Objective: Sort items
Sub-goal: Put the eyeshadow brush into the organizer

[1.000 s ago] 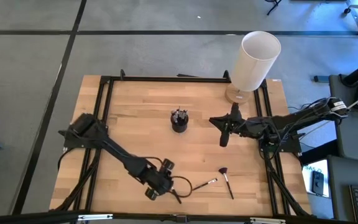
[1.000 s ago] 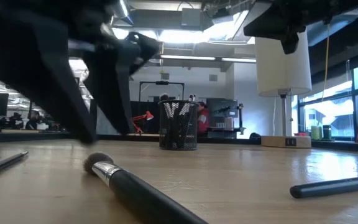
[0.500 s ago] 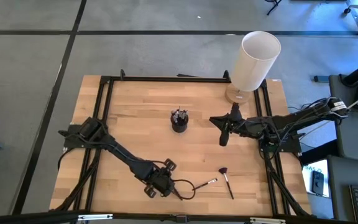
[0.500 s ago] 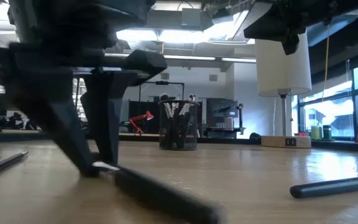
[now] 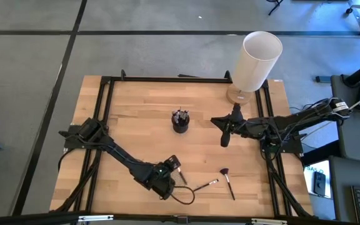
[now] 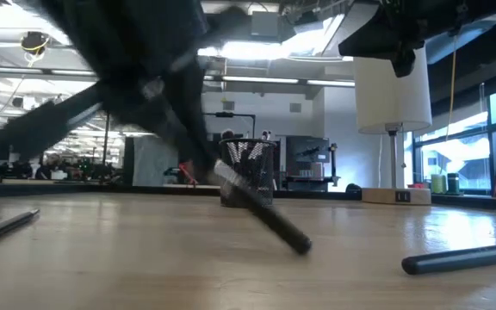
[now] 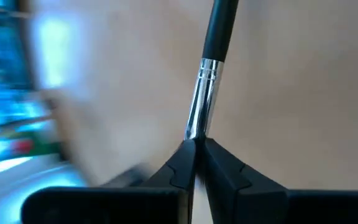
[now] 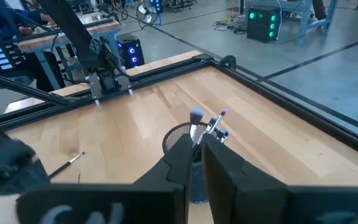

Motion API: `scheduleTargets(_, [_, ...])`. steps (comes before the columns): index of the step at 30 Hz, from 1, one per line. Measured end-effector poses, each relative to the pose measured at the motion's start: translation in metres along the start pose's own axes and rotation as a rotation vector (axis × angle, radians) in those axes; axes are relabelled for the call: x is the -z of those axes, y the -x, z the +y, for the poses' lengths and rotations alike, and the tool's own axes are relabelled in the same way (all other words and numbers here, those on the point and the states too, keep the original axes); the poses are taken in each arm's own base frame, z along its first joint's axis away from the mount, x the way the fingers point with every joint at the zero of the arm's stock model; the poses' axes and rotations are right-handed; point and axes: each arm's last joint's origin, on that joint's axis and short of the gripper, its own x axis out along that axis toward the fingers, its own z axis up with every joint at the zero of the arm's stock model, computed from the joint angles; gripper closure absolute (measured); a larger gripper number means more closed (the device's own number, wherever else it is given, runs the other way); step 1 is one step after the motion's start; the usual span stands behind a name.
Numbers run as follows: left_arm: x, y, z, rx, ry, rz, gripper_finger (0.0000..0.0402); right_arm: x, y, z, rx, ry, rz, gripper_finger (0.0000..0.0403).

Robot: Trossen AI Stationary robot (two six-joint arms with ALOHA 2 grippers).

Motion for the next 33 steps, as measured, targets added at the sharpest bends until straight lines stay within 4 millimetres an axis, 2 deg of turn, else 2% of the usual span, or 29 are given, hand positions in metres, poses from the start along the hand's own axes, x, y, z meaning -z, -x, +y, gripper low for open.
scheduleTargets(4, [0.005,0.005,0.022,-0.218,-0.182,0.173,0.0380,0.000,0.000,0.000,0.000,-0.001,0.000,0.0366])
scheduleTargets(7, [0.013,0.006,0.045,-0.318,-0.268,0.293,0.0380,0.000,0.000,0.000,0.000,-0.004,0.000,0.0366])
scheduleTargets(13, [0.043,0.001,0.088,-0.294,-0.237,0.348,0.0380,0.000,0.000,0.000,0.002,-0.007,0.002,0.0366])
scheduleTargets(16, [0.062,0.000,0.105,-0.282,-0.278,0.413,0.0380,0.001,0.000,0.000,0.010,-0.002,0.006,0.0366])
scheduleTargets(22, [0.096,0.009,0.137,-0.271,-0.282,0.463,0.0380,0.002,-0.001,-0.002,0.021,0.012,0.015,0.0366])
scheduleTargets(27, [0.114,0.020,0.153,-0.289,-0.142,0.413,0.0380,0.002,-0.001,-0.003,0.030,0.018,0.020,0.0366])
scheduleTargets(29, [0.116,0.022,0.155,-0.295,-0.020,0.359,0.0380,0.003,-0.001,-0.004,0.034,0.024,0.033,0.0366])
scheduleTargets(31, [0.116,0.023,0.155,-0.295,0.212,0.266,0.0380,0.005,-0.001,-0.004,0.037,0.026,0.044,0.0366])
scheduleTargets(33, [0.114,0.023,0.153,-0.292,0.545,0.175,0.0380,0.005,-0.001,-0.005,0.039,0.027,0.050,0.0366])
